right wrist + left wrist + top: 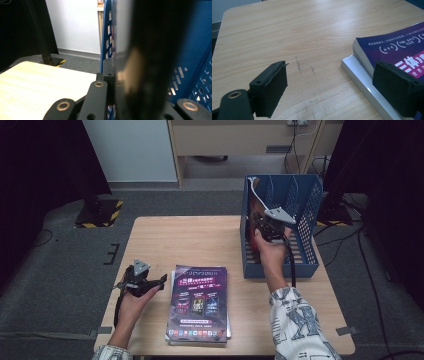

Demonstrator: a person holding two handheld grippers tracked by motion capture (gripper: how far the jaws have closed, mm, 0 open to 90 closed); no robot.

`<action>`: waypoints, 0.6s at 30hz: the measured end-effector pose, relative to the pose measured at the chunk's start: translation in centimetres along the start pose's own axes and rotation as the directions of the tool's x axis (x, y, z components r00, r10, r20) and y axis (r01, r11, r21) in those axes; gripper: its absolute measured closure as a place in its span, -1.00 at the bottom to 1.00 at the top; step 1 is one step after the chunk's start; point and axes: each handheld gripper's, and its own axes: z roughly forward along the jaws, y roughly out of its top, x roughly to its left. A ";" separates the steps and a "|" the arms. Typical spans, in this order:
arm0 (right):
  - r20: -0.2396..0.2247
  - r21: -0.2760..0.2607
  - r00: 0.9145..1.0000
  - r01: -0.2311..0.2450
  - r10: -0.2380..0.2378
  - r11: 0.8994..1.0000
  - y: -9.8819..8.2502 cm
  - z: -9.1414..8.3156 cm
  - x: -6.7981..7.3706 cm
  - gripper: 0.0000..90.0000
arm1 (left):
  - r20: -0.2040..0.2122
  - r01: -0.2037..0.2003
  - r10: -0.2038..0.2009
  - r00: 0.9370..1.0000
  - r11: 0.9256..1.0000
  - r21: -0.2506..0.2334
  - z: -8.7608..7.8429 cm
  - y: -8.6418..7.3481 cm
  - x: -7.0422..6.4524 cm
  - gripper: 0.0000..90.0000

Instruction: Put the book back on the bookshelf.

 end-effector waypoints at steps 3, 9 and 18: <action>-0.014 0.002 1.000 -0.002 0.002 1.000 -0.1 0.0 0.1 0.90 | -0.001 0.000 0.000 1.000 1.000 0.000 0.0 0.0 0.0 -0.73; -0.031 0.007 0.999 0.010 -0.010 1.000 -0.4 -0.1 0.5 0.89 | -0.001 -0.003 0.003 1.000 1.000 0.001 0.0 0.0 0.0 -0.73; -0.052 0.014 0.999 0.017 -0.016 1.000 -0.6 0.0 0.7 0.85 | -0.002 -0.002 0.002 1.000 1.000 -0.002 0.0 0.0 0.0 -0.73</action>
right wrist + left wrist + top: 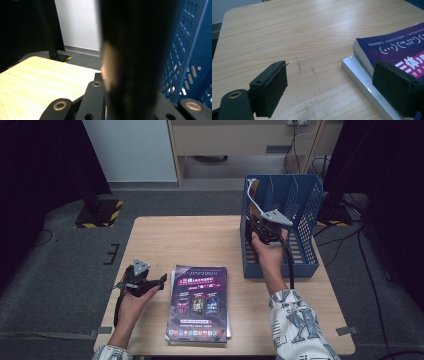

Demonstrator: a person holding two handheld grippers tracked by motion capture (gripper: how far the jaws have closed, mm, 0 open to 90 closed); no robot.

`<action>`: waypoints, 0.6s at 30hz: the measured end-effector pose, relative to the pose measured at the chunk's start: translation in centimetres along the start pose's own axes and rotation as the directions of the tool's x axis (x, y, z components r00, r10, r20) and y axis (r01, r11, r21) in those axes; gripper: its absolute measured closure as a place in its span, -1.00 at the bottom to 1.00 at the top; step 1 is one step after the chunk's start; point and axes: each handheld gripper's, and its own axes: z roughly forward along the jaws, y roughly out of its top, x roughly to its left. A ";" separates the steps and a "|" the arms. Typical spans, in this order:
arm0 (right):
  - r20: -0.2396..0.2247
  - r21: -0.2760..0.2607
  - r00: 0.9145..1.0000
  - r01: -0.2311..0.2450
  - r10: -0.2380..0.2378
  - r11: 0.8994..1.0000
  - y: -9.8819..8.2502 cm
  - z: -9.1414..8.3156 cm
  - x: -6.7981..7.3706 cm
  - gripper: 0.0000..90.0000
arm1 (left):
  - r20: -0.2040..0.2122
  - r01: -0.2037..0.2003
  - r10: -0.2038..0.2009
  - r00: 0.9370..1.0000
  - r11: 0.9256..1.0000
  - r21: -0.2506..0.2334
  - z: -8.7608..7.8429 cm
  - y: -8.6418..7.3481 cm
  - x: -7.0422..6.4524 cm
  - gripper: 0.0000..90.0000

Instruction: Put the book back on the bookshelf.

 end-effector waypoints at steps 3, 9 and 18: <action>-0.002 0.004 1.000 0.005 -0.005 1.000 0.0 0.0 0.1 0.84 | -0.001 -0.001 0.001 1.000 1.000 0.001 0.0 0.0 0.0 -0.73; -0.004 0.006 1.000 0.011 -0.011 1.000 0.0 -0.1 0.2 0.84 | 0.000 -0.001 0.001 1.000 1.000 0.000 0.0 0.0 0.0 -0.73; -0.018 0.011 1.000 -0.005 0.005 1.000 0.0 0.1 0.3 0.81 | 0.001 0.000 0.000 1.000 1.000 0.000 0.0 0.0 0.0 -0.73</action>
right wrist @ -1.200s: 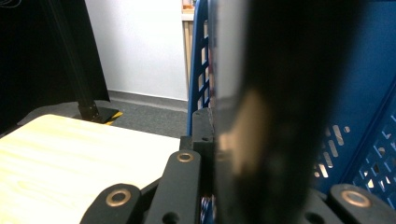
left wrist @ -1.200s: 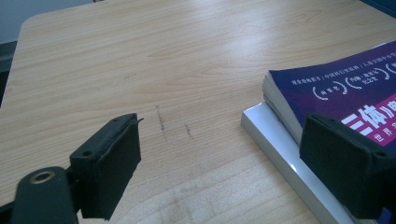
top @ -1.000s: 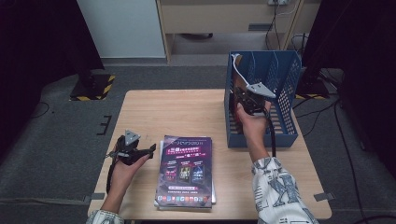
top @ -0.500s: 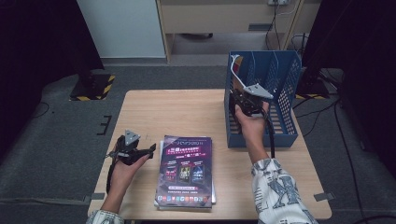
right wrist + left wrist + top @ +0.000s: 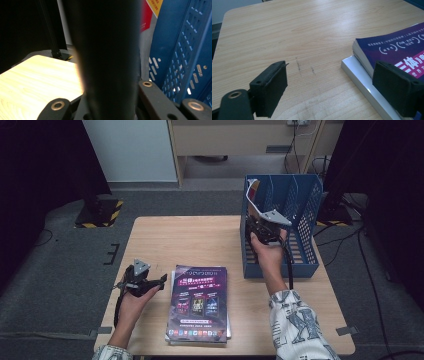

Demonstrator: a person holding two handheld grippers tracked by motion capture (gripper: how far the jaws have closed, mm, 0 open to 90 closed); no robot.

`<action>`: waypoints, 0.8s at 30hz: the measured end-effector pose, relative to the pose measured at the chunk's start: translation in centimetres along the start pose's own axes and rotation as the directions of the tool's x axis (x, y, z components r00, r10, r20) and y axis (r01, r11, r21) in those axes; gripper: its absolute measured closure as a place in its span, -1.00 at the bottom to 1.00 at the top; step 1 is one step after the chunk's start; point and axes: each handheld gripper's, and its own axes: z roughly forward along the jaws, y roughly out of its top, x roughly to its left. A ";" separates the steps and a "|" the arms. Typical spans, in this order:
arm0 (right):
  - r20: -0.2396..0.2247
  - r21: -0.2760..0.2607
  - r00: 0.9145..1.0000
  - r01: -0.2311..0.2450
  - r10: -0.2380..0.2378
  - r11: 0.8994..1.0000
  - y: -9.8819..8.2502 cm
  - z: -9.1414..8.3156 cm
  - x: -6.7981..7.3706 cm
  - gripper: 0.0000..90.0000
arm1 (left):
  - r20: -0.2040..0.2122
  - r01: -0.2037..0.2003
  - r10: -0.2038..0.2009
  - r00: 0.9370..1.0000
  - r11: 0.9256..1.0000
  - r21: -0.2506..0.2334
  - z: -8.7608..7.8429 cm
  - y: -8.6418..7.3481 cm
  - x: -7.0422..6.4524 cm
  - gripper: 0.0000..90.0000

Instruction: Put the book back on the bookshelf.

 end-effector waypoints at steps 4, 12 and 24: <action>-0.004 0.004 1.000 0.001 -0.001 1.000 0.0 0.0 0.0 0.82 | -0.001 -0.001 0.001 1.000 1.000 0.000 0.0 0.0 0.0 -0.73; -0.009 -0.007 1.000 0.010 -0.010 1.000 0.0 0.0 0.0 0.93 | 0.000 -0.001 0.001 1.000 1.000 0.001 0.0 0.0 0.0 -0.73; 0.015 -0.027 0.999 0.042 -0.042 0.999 0.4 0.1 0.4 0.93 | -0.002 -0.002 0.002 1.000 1.000 -0.003 -0.1 0.1 0.1 -0.73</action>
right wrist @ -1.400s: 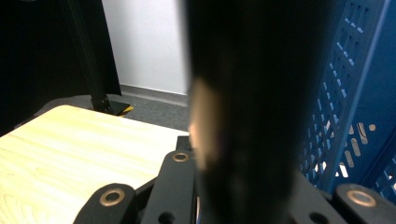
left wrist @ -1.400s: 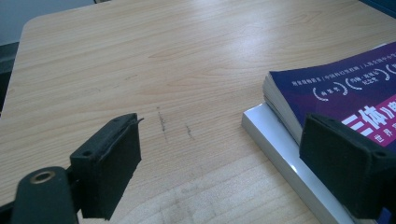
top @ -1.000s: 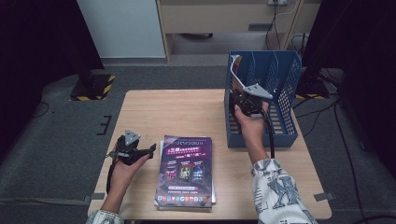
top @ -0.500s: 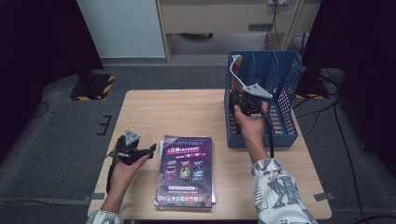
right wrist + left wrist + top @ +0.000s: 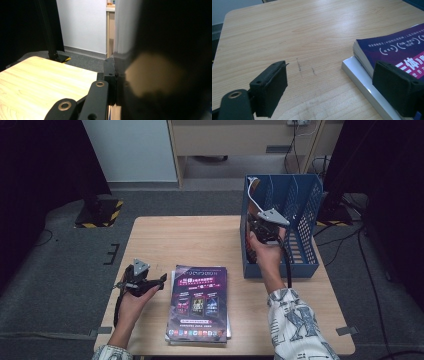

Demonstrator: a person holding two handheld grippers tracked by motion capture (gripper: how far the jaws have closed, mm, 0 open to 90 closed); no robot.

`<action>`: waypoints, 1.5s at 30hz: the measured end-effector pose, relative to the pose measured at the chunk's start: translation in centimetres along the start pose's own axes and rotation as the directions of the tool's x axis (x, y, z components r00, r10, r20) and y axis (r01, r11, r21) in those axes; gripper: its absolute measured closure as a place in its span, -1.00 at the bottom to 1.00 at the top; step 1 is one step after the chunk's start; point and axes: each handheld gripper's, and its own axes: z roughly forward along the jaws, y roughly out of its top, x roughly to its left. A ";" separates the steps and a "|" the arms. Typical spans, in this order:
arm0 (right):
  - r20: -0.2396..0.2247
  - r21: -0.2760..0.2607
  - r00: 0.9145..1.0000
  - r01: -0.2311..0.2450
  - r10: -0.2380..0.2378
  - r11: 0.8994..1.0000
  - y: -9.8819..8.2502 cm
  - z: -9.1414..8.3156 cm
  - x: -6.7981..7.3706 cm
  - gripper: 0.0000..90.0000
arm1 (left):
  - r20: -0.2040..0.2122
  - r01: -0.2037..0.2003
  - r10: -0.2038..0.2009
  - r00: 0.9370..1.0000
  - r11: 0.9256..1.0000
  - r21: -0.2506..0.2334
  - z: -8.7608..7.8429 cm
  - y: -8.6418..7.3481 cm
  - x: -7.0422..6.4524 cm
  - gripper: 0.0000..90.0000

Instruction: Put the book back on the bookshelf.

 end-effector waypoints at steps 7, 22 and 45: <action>0.016 -0.012 1.000 -0.006 0.006 1.000 0.0 0.3 -0.1 0.93 | 0.001 0.000 0.000 1.000 1.000 -0.001 0.0 0.0 0.0 -0.73; 0.058 0.012 0.998 0.036 -0.037 0.999 -0.4 0.2 0.3 0.91 | 0.002 0.000 0.000 1.000 1.000 0.000 0.0 0.0 -0.1 -0.73; 0.061 0.032 0.995 0.082 -0.084 0.996 -0.4 0.3 1.1 0.71 | 0.004 0.000 0.001 1.000 1.000 -0.003 0.0 0.0 -0.1 -0.73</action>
